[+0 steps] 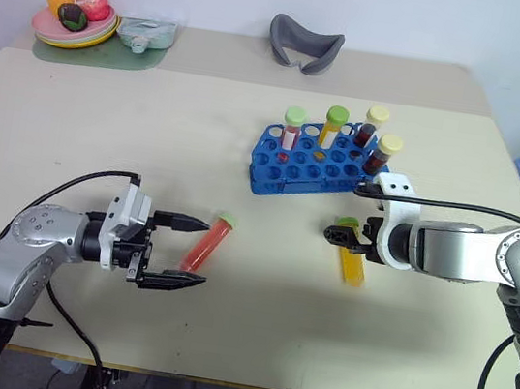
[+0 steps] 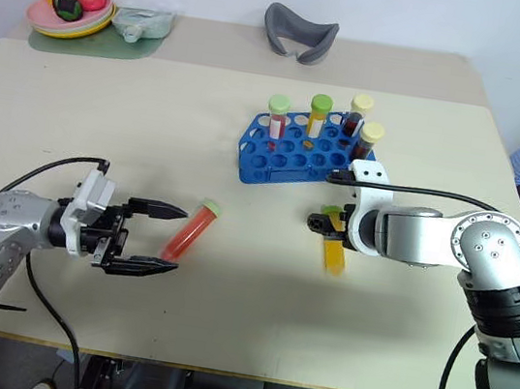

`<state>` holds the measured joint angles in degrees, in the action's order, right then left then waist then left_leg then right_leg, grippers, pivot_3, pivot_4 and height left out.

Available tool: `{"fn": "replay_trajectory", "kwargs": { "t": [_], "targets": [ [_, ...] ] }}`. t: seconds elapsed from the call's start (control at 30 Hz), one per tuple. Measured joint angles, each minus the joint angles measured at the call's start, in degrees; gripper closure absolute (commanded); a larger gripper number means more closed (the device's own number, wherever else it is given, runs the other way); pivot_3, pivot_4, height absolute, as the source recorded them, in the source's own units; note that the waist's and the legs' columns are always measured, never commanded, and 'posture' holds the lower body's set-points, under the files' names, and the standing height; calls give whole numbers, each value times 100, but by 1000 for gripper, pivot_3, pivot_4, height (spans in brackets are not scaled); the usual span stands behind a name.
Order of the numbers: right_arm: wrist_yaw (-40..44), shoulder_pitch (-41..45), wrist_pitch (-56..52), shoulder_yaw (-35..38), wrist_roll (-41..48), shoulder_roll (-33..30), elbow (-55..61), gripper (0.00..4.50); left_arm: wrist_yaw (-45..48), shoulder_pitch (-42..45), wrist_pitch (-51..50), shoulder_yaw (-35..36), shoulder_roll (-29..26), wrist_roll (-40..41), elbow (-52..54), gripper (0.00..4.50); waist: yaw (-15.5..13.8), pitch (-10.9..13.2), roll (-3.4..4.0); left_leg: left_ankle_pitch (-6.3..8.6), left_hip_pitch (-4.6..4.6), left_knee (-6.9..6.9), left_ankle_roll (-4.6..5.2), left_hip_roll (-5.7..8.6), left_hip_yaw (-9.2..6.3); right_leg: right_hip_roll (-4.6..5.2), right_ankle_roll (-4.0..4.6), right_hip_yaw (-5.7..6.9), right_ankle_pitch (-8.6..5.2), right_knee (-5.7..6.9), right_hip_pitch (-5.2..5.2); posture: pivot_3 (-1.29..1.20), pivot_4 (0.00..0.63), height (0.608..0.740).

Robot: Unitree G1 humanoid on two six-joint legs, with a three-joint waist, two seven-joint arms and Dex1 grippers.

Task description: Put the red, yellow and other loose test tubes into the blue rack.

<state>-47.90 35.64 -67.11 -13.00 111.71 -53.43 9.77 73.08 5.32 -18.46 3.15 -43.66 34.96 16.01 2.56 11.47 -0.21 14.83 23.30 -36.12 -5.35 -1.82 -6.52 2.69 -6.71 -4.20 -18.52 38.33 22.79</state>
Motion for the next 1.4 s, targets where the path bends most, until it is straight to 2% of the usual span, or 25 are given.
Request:
{"fn": "replay_trajectory", "kwargs": {
  "t": [0.1, 0.27, 0.3, 0.67, 0.8, 0.93, 0.97, 1.1, 1.23, 1.4],
  "targets": [
    [-2, -40, 3, -21, 0, 0, -8, 901, 0, 0, 0, 3, -3, 2, 0, 30, -1, 0, 0, 0, 0, 0, 0, 0, 0, 0, 0, 0, 0, 0, 0, 0, 150, 740],
    [-11, -115, 36, -133, -18, 4, -119, 3517, -9, -3, 0, 12, -17, 5, 5, 30, 4, 0, 0, 0, -1, 0, 0, 0, 0, -1, 0, 0, 0, 0, 0, 0, 150, 740],
    [5, -120, 43, -133, -29, 13, -119, 3734, -15, -4, -1, 16, -17, 5, 11, 30, 6, 0, 0, 0, -1, 0, 0, -1, 0, -1, 0, 0, 0, 0, 0, 0, 150, 740],
    [424, -165, 180, -9, -491, 237, -18, 3740, -104, -101, -26, 119, -111, 66, 157, 30, 26, -5, -5, 0, -6, -1, 0, -3, 0, -5, 6, -1, 4, 2, -2, 0, 150, 740],
    [1252, -227, 912, 749, -622, 882, 498, 3740, -120, -110, -29, 129, -109, 68, 172, 30, 3, 0, 2, 0, 0, 2, 1, -5, 0, -6, 5, 1, 4, 3, 6, 0, 150, 740],
    [2338, -223, 1545, 1374, -1439, 1212, 1059, 3740, -144, -104, -63, 130, -109, 68, 170, 30, -26, -2, 0, -1, 3, 0, 0, -4, -1, -2, 4, 5, 4, -3, 1, 0, 150, 740],
    [2916, -347, 1911, 1437, -2073, 1293, 1222, 3740, -151, -77, -79, 129, -106, 68, 159, 30, -29, -2, 0, -1, 2, 1, 0, -3, -2, -2, 4, 7, 4, -4, 0, 0, 150, 740],
    [4372, -845, 3297, 1456, -4291, 1752, 1243, 3740, -188, 90, -97, 127, -100, 68, 143, 30, -10, -2, 0, -1, 1, 1, 0, -3, -2, -3, 4, 8, 4, -2, 1, 0, 150, 740],
    [5123, -956, 4551, 1282, -5999, 2417, 708, 3740, -200, 183, -114, 126, -93, 71, 108, 30, 59, -1, 1, -2, -6, 1, -2, -3, -2, -5, 5, 5, 4, 13, 4, 0, 150, 740],
    [5987, -930, 6385, 972, -7871, 3259, -664, 3740, -254, 170, -181, 131, -58, 88, 101, 30, 110, -1, 2, -4, -8, -1, -6, -3, -2, -4, 5, 5, 4, 18, 3, 0, 150, 740]
  ]
}}
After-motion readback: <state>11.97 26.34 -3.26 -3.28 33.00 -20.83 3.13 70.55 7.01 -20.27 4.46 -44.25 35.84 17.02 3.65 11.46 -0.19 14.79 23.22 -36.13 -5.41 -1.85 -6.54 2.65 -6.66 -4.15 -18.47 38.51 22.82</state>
